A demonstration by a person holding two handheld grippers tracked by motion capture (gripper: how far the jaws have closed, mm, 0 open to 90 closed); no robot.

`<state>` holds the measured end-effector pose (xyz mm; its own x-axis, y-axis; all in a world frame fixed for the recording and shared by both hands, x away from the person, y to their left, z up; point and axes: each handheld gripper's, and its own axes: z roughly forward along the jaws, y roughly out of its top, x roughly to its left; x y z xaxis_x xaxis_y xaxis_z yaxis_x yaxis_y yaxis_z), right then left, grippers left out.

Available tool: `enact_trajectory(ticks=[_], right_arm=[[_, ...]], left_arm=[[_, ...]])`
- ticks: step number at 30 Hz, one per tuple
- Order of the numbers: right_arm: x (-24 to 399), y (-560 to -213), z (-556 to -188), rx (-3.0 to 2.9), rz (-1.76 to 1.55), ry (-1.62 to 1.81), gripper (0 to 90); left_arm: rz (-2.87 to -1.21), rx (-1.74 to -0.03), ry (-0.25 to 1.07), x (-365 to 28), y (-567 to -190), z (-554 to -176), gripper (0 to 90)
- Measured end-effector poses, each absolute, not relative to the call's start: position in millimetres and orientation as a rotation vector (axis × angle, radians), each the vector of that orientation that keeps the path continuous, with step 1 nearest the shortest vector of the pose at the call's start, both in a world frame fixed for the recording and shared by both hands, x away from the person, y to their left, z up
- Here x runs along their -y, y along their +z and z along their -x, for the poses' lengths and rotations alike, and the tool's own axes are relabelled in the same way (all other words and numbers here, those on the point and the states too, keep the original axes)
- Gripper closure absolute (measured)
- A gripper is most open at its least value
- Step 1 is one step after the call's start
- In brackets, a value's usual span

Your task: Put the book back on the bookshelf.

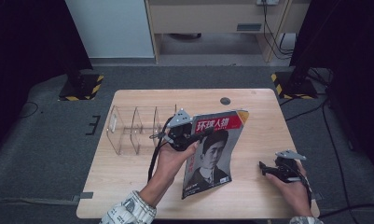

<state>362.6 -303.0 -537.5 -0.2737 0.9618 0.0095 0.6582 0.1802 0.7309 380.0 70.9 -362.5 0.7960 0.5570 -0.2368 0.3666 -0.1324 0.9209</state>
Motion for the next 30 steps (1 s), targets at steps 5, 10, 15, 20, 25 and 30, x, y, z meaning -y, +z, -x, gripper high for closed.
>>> enact_trajectory(ticks=[5, 10, 15, 20, 25, 30], right_arm=[[303.0, -537.5, -362.6, -2.003, -1.520, 0.879, 17.6], [303.0, -537.5, -362.6, -2.004, -1.519, 0.880, 17.5], [303.0, -537.6, -362.6, -2.004, -1.519, 0.880, 17.4], [303.0, -537.6, -362.6, -2.004, -1.517, 0.878, 17.4], [302.9, -537.6, -362.6, -2.001, -1.519, 0.877, 17.3], [302.9, -537.6, -362.6, -2.001, -1.518, 0.877, 17.4]], left_arm=[[-1.744, -0.719, 0.198, -75.2, -360.0, -378.8, 86.7], [-1.747, -0.713, 0.209, -80.1, -357.2, -374.8, 86.7], [-1.736, -0.713, 0.220, -88.7, -353.4, -370.5, 86.7], [-1.717, -0.703, 0.215, -99.4, -349.9, -365.2, 86.7], [-1.718, -0.678, 0.224, -111.5, -345.4, -353.8, 86.7], [-1.711, -0.681, 0.240, -121.9, -344.4, -347.6, 86.7]])
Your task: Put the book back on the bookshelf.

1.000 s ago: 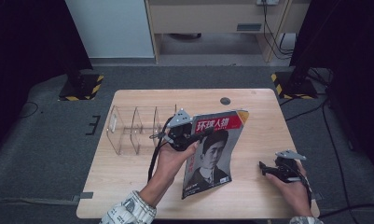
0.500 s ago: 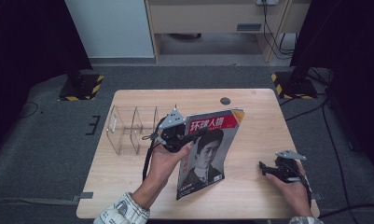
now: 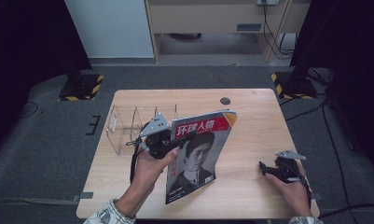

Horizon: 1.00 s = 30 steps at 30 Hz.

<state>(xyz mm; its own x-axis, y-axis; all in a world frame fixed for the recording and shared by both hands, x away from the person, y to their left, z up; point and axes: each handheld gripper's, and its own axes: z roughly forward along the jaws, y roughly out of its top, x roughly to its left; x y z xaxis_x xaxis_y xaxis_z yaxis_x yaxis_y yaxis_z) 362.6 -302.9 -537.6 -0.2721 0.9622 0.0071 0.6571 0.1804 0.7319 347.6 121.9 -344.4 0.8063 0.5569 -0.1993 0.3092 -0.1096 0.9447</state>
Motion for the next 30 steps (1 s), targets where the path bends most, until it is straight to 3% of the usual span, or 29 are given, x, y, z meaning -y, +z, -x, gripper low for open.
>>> enact_trajectory(ticks=[17, 30], right_arm=[[302.8, -537.7, -362.0, -1.999, -1.518, 0.876, 17.4], [302.8, -537.7, -362.4, -1.998, -1.521, 0.876, 17.2]], left_arm=[[-1.708, -0.707, 0.307, -148.0, -341.1, -339.5, 86.7], [-1.640, -0.774, 0.311, -189.2, -340.8, -337.5, 86.7]])
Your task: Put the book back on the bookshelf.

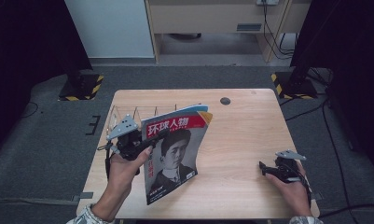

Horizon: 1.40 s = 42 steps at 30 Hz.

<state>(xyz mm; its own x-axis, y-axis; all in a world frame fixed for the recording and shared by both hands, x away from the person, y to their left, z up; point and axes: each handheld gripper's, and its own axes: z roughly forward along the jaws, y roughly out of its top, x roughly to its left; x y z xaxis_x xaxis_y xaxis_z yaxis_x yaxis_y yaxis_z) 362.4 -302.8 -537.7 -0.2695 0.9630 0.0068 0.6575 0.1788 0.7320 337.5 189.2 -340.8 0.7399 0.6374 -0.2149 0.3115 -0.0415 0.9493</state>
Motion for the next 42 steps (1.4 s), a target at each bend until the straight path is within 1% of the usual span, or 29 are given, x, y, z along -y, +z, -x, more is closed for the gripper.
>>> enact_trajectory(ticks=[9, 14, 22, 42], right_arm=[[302.8, -537.7, -362.4, -1.998, -1.520, 0.876, 17.2], [302.8, -537.7, -362.4, -1.998, -1.520, 0.876, 17.2], [302.8, -537.6, -362.4, -1.998, -1.520, 0.876, 17.2], [302.8, -537.7, -362.4, -1.998, -1.520, 0.876, 17.3]], left_arm=[[-1.622, -0.790, 0.345, -213.3, -334.0, -329.5, 86.7], [-1.604, -0.816, 0.383, -235.0, -331.0, -325.2, 86.7], [-1.581, -0.853, 0.414, -258.4, -330.3, -322.2, 86.7], [-1.540, -0.867, 0.441, -277.8, -331.2, -317.1, 86.7]])
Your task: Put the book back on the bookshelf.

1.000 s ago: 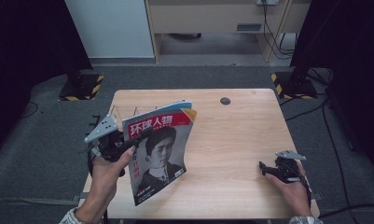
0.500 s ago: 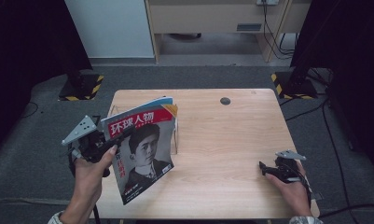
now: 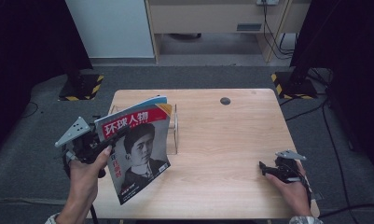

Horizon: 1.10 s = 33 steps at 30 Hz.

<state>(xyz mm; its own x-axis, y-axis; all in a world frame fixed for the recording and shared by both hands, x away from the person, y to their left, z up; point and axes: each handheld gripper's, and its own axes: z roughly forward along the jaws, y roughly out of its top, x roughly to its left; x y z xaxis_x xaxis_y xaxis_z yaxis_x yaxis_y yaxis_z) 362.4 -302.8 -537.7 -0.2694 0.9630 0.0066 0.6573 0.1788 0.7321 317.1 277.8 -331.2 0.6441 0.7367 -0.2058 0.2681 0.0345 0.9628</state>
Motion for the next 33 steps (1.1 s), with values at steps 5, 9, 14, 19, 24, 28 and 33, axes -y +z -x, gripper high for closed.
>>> enact_trajectory(ticks=[5, 9, 14, 19, 24, 28, 33], right_arm=[[302.7, -537.7, -362.4, -1.998, -1.520, 0.875, 17.3], [302.8, -537.7, -362.4, -1.998, -1.520, 0.876, 17.3], [302.8, -537.7, -362.4, -1.998, -1.520, 0.876, 17.3], [302.8, -537.7, -362.4, -1.998, -1.520, 0.875, 17.4], [302.8, -537.7, -362.3, -1.998, -1.520, 0.876, 17.3], [302.7, -537.7, -362.4, -1.998, -1.521, 0.876, 17.3], [302.7, -537.7, -362.3, -1.997, -1.521, 0.875, 17.4]], left_arm=[[-1.535, -0.870, 0.446, -281.2, -330.2, -313.9, 86.7], [-1.535, -0.876, 0.450, -283.4, -330.3, -314.0, 86.7], [-1.528, -0.884, 0.454, -288.7, -329.8, -313.4, 86.7], [-1.516, -0.895, 0.459, -294.1, -328.3, -311.7, 86.7], [-1.498, -0.910, 0.471, -304.9, -326.4, -307.7, 86.7], [-1.472, -0.921, 0.467, -313.1, -325.7, -307.4, 86.7], [-1.471, -0.926, 0.492, -322.2, -323.7, -305.5, 86.7]])
